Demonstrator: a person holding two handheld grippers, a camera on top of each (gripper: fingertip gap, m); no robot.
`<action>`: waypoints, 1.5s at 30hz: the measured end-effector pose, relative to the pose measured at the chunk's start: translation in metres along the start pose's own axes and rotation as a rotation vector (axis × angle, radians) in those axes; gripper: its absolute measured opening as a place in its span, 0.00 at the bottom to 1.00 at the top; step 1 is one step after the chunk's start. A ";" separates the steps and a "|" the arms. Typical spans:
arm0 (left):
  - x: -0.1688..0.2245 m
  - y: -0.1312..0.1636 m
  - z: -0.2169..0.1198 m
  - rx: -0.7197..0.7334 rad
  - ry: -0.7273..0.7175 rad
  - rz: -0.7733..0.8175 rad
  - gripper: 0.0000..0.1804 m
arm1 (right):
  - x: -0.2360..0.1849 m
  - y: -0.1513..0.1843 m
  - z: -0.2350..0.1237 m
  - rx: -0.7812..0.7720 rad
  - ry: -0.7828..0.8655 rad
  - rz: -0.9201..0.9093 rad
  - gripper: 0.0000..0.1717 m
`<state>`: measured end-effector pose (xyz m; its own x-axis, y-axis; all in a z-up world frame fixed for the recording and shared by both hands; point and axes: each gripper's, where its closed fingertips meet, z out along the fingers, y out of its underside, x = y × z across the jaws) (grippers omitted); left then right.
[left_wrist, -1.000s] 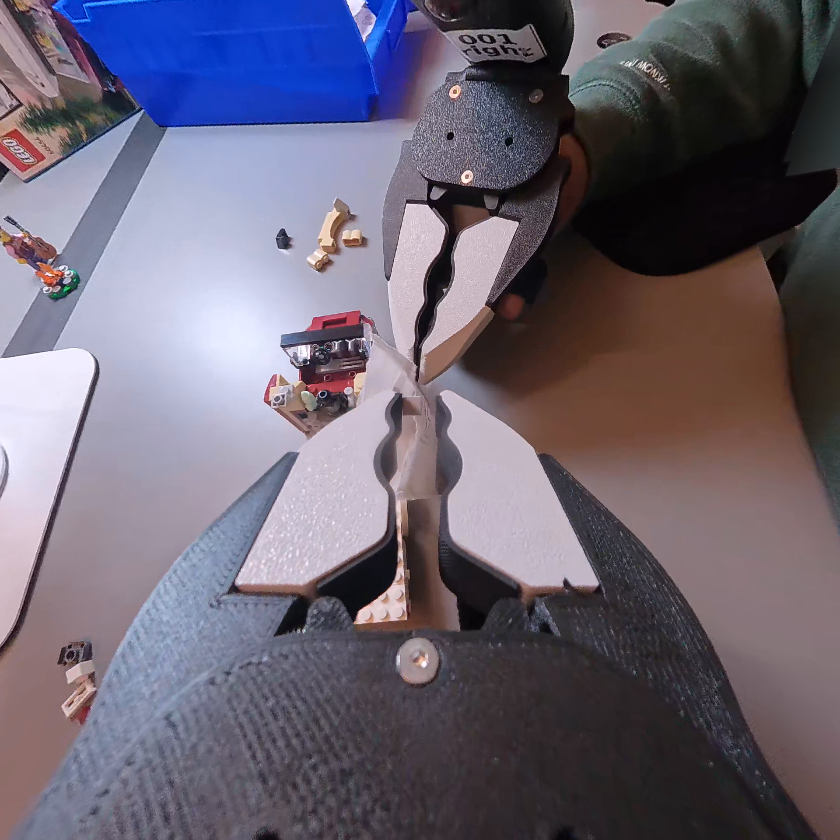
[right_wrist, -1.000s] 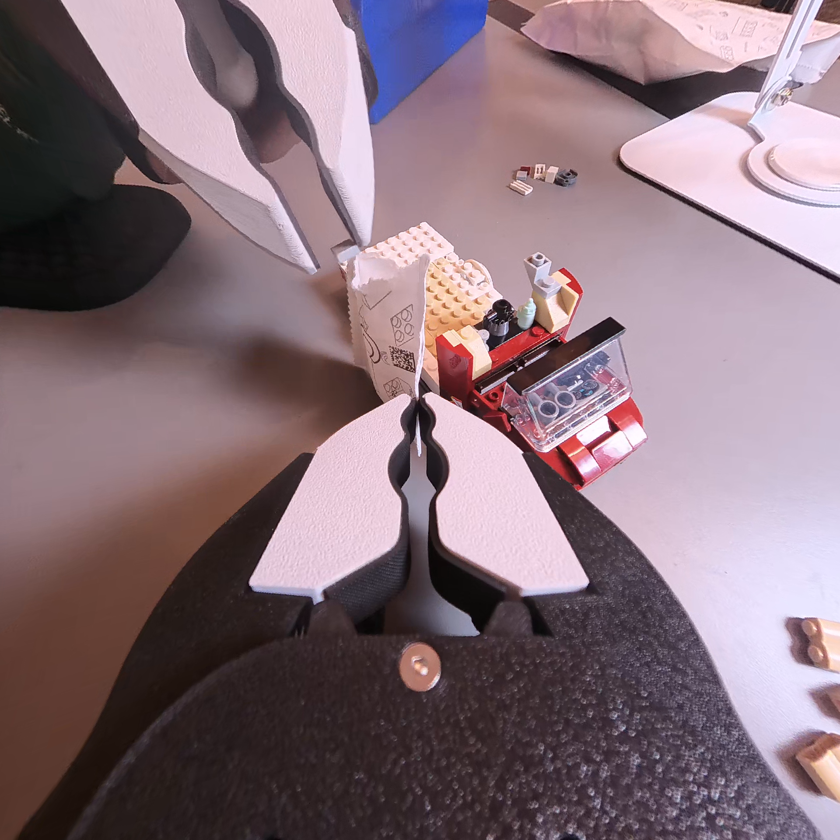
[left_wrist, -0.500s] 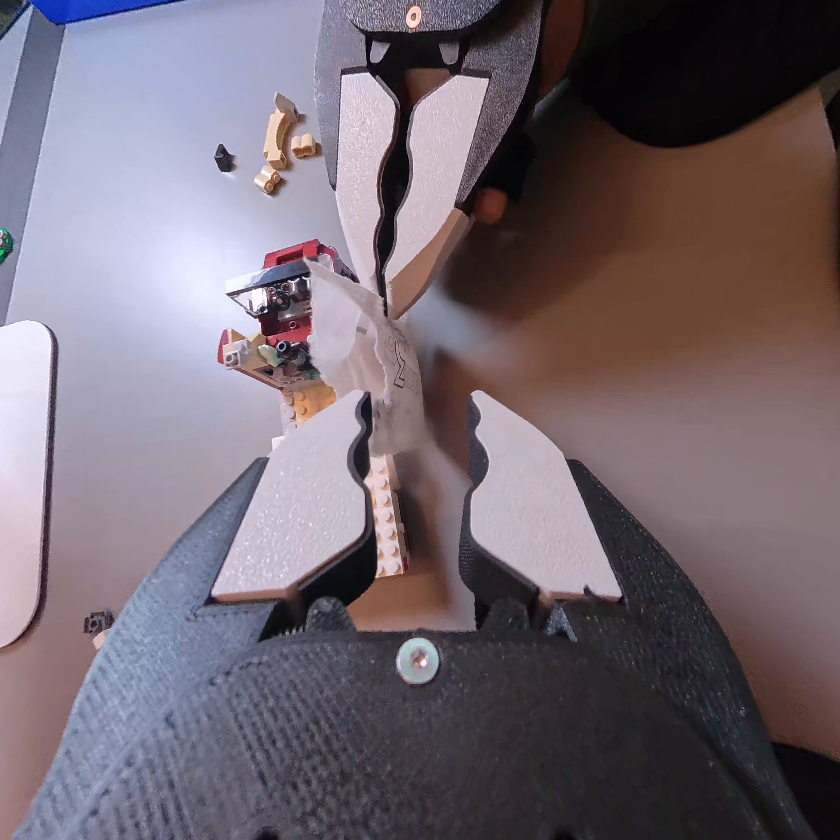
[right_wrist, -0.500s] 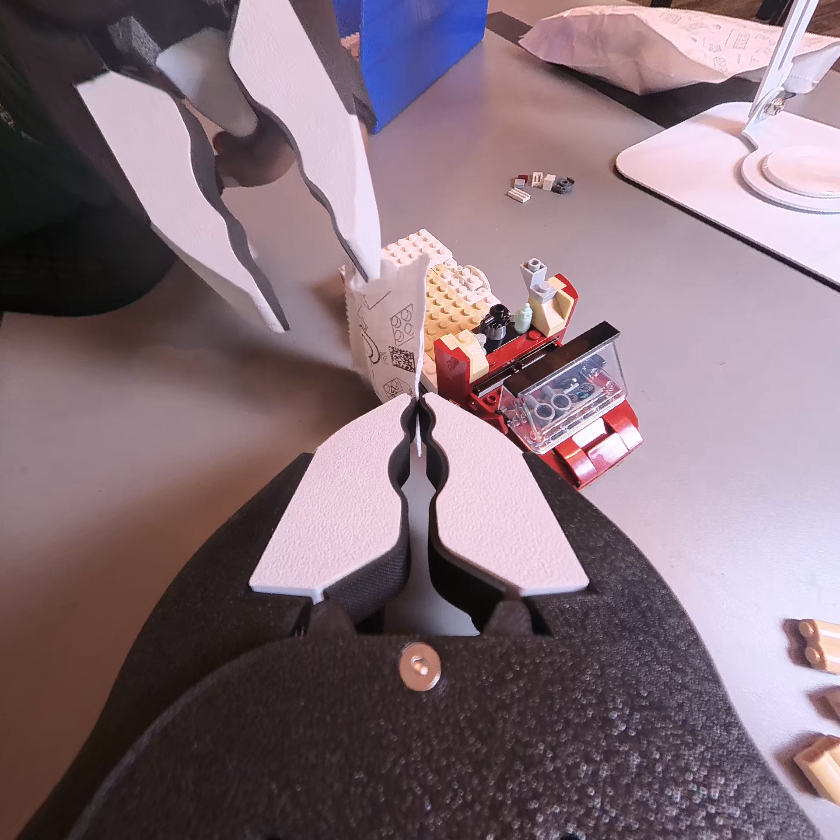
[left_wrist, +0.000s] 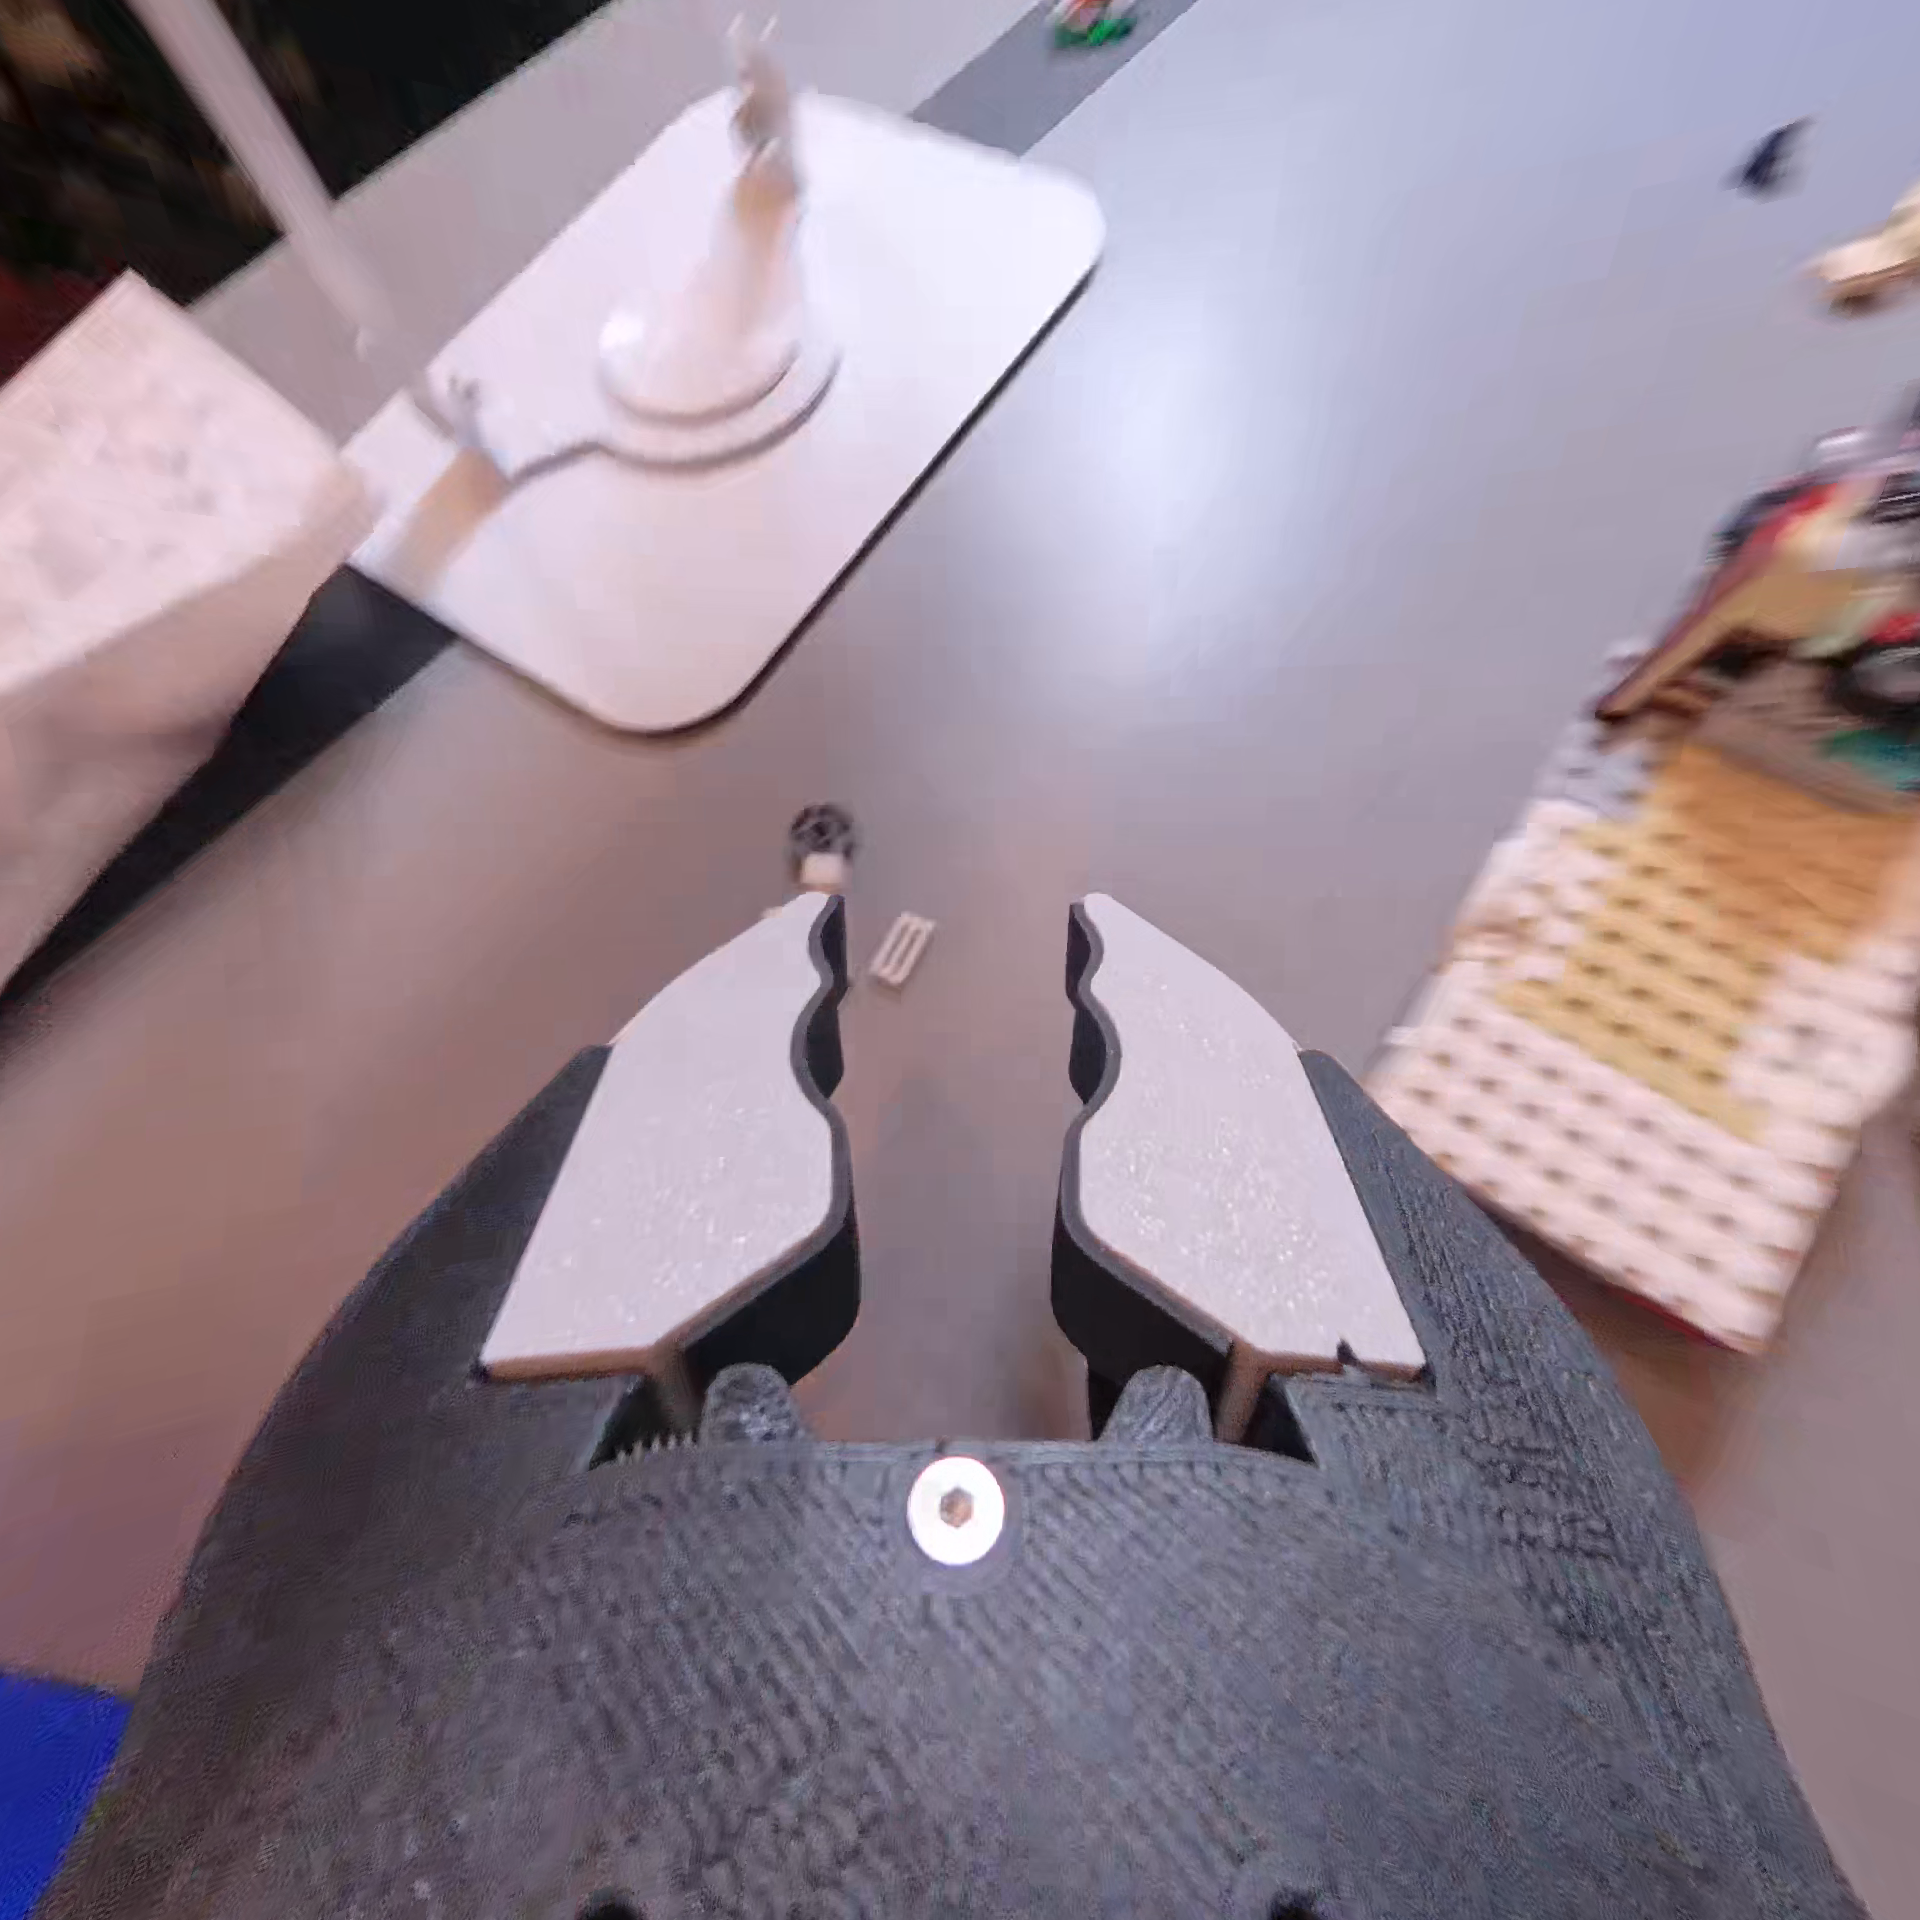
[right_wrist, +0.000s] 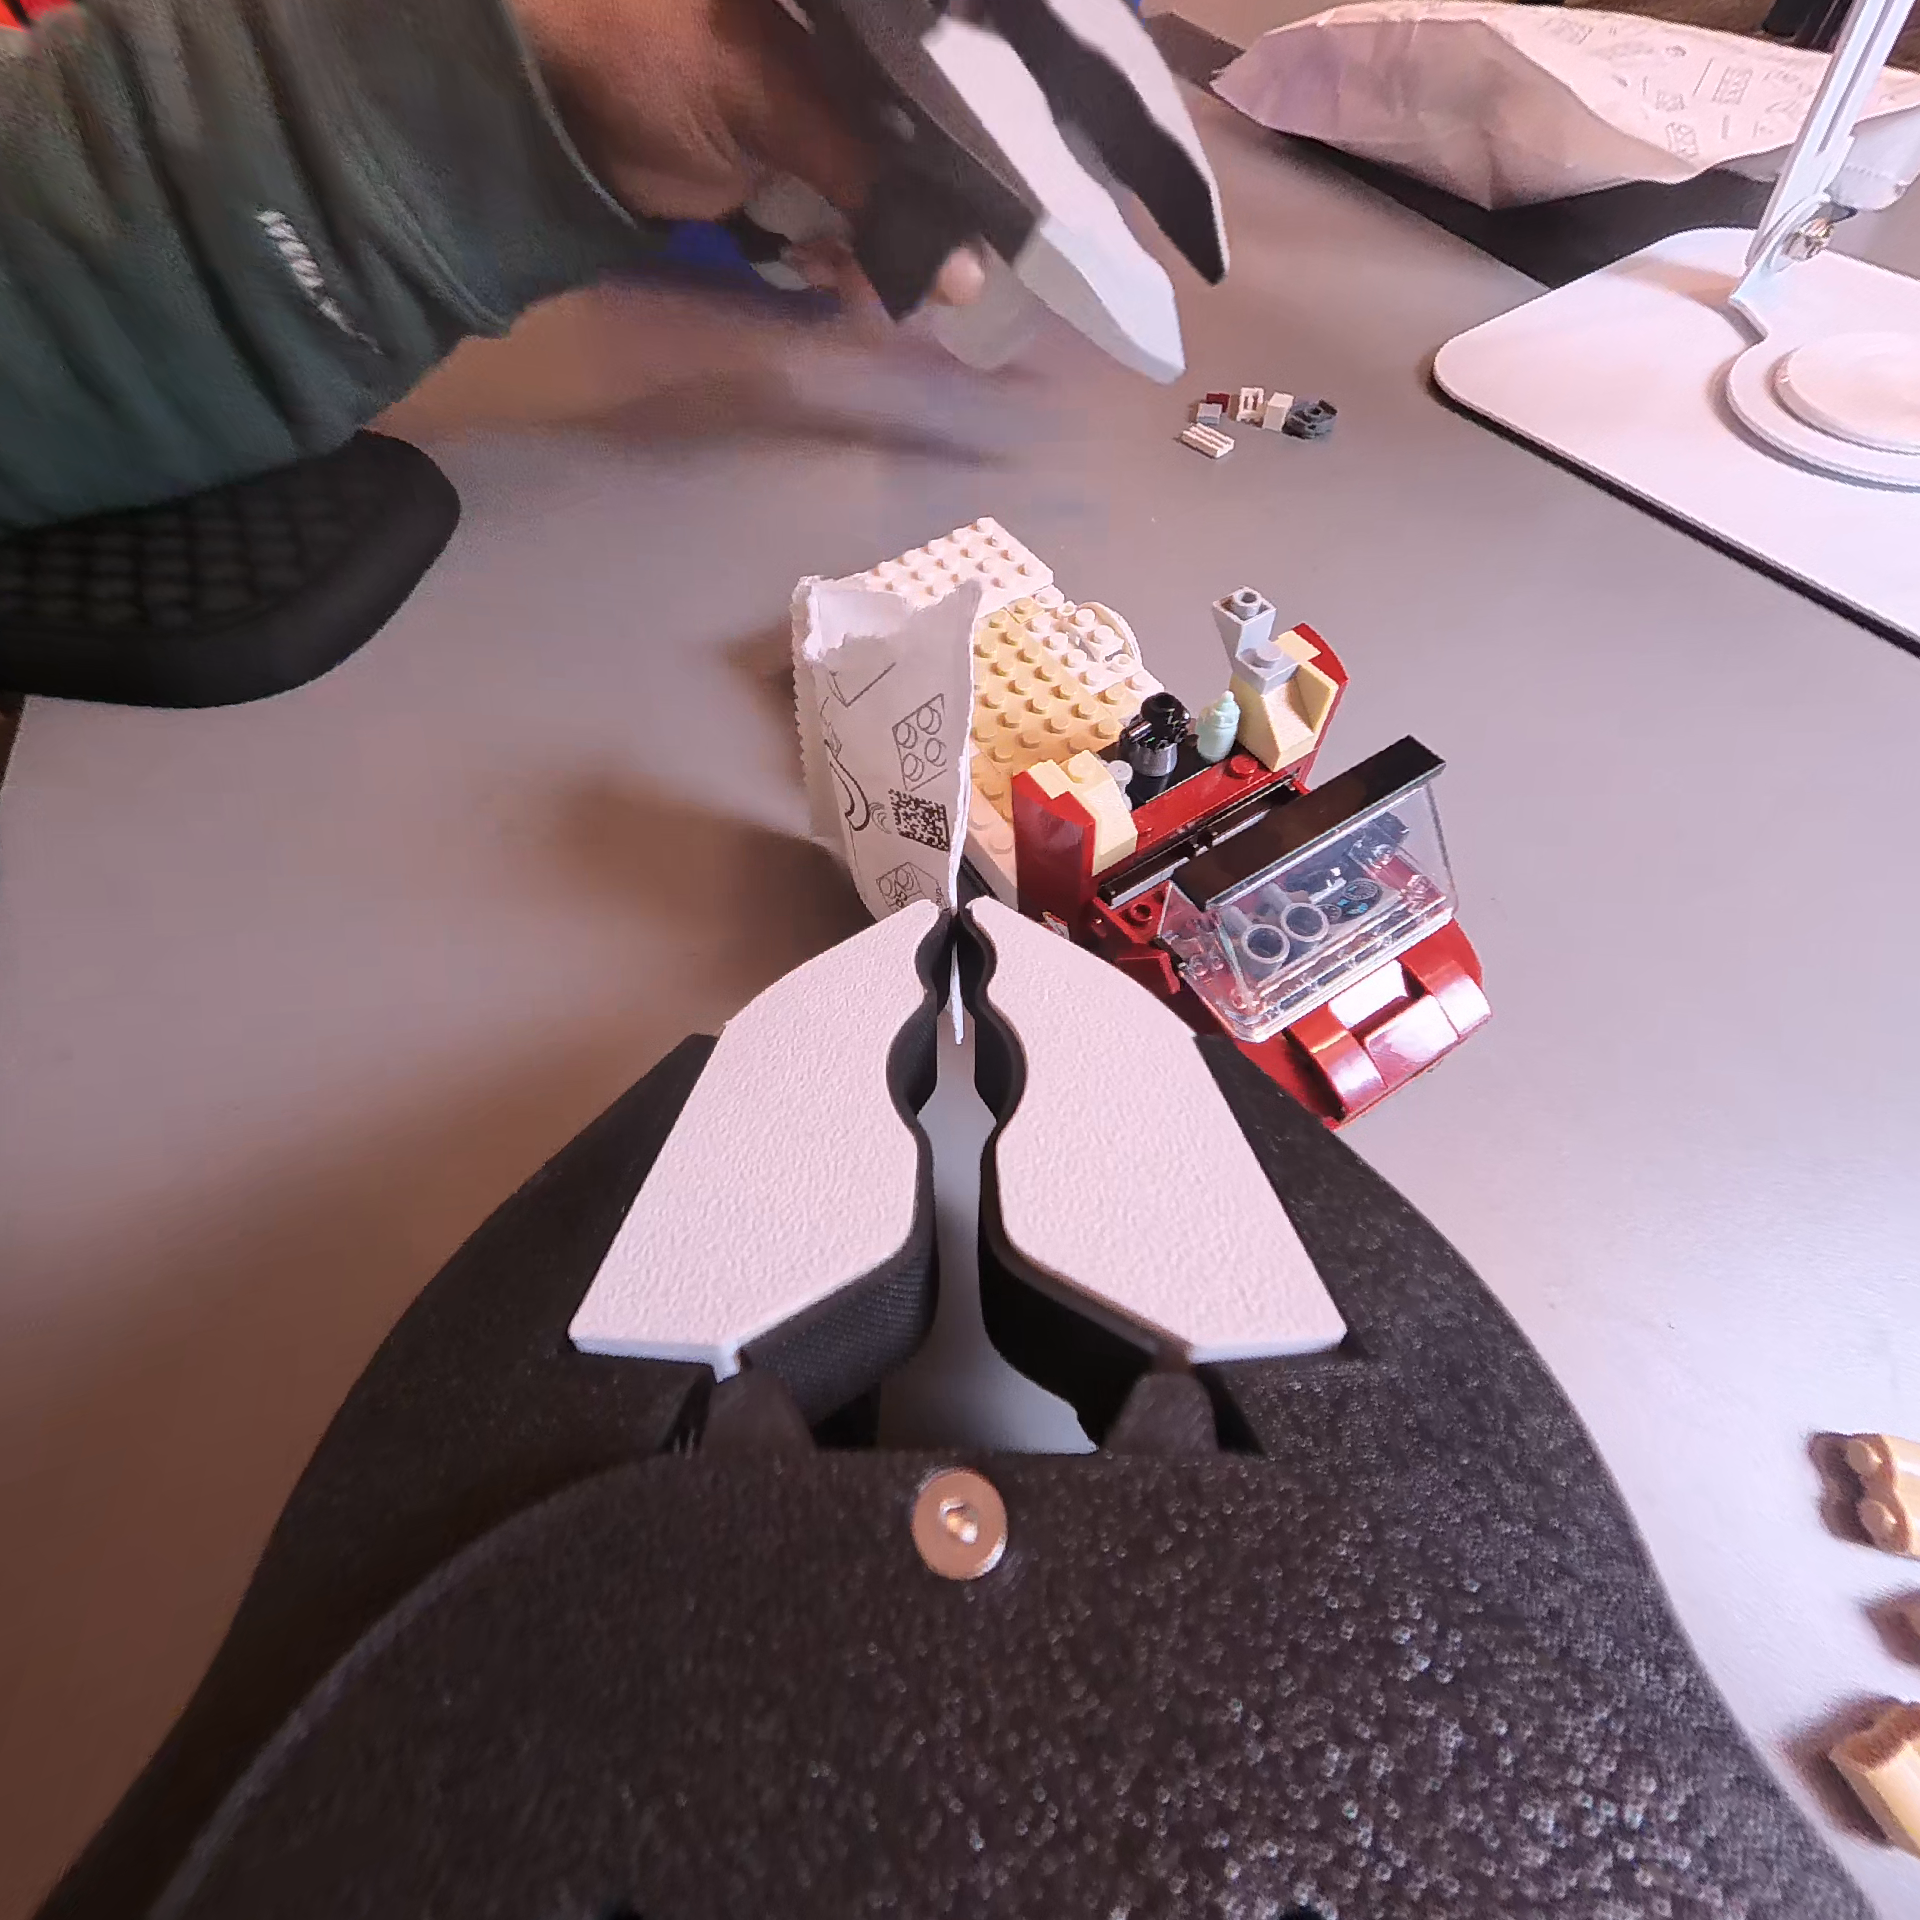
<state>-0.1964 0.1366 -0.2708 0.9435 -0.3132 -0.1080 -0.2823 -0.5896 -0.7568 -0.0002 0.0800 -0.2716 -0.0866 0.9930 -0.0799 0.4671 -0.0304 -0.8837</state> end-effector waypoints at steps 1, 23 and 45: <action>-0.012 0.009 0.009 -0.024 -0.026 -0.029 0.23 | -0.001 0.000 0.000 -0.001 -0.001 -0.003 0.00; -0.017 0.028 0.035 -0.115 0.154 0.059 0.04 | -0.002 0.001 0.000 -0.009 -0.014 -0.001 0.01; 0.190 -0.043 -0.044 0.210 0.568 0.572 0.13 | 0.000 -0.002 -0.002 0.015 -0.008 0.004 0.00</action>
<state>-0.0124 0.0698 -0.2306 0.4169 -0.8835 -0.2135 -0.6006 -0.0915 -0.7943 0.0003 0.0804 -0.2691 -0.0921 0.9919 -0.0873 0.4542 -0.0362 -0.8902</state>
